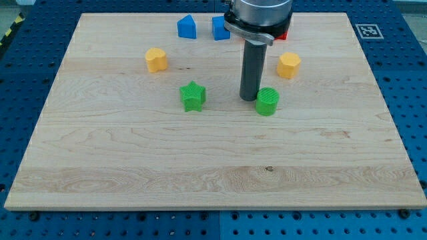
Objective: Move the yellow hexagon below the yellow heart
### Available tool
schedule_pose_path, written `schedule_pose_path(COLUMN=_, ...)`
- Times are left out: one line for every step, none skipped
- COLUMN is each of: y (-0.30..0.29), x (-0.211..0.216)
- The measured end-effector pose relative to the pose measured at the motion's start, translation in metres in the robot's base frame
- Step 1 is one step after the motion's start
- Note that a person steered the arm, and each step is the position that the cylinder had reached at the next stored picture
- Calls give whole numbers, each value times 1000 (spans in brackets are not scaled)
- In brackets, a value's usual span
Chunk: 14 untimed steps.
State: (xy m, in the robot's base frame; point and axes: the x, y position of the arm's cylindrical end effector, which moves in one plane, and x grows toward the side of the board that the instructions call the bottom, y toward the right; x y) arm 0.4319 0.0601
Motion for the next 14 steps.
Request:
schedule_pose_path(y=10, x=-2)
schedule_pose_path(y=49, x=-6)
schedule_pose_path(y=93, x=-8)
schedule_pose_path(y=135, x=-9)
schedule_pose_path(y=144, x=-32)
schedule_pose_path(y=143, x=-53)
schedule_pose_path(y=143, x=-58)
schedule_pose_path(y=143, x=-73)
schedule_pose_path(y=138, x=-73)
schedule_pose_path(y=113, x=-74)
schedule_pose_path(y=80, x=-74)
schedule_pose_path(y=47, x=-73)
schedule_pose_path(y=25, x=-74)
schedule_pose_path(y=6, x=-74)
